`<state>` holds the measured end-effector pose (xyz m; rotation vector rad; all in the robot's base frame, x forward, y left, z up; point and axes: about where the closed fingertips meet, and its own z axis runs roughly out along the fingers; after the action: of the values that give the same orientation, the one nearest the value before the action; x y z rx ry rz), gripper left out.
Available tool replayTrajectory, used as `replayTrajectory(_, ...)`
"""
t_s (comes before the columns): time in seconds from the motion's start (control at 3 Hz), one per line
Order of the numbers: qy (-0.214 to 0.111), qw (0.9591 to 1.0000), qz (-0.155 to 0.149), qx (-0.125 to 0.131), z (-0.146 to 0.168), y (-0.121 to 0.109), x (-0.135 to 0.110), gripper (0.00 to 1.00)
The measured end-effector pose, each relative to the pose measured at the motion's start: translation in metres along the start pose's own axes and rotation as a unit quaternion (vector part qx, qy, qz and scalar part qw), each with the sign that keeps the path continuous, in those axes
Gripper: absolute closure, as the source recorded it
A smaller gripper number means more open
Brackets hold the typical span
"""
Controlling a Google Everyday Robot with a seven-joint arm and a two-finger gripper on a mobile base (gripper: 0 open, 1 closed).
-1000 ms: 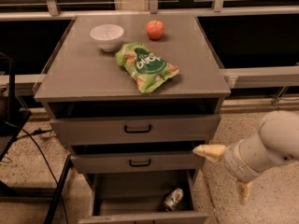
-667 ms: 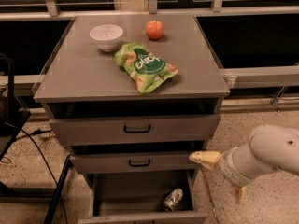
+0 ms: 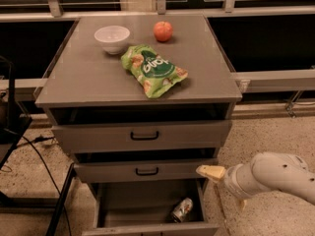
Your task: Pick 7up can from bottom drawer and place on counter
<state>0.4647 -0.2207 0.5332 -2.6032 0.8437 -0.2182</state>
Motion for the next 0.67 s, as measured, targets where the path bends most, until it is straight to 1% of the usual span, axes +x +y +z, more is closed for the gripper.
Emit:
replayTrajectory(0.33,-0.004,1.0000,0.003,-0.001,0.008,0.004,0.000,0.00)
replayTrajectory(0.67,-0.012,0.9999,-0.002,-0.001,0.033,0.004,-0.002,0.00)
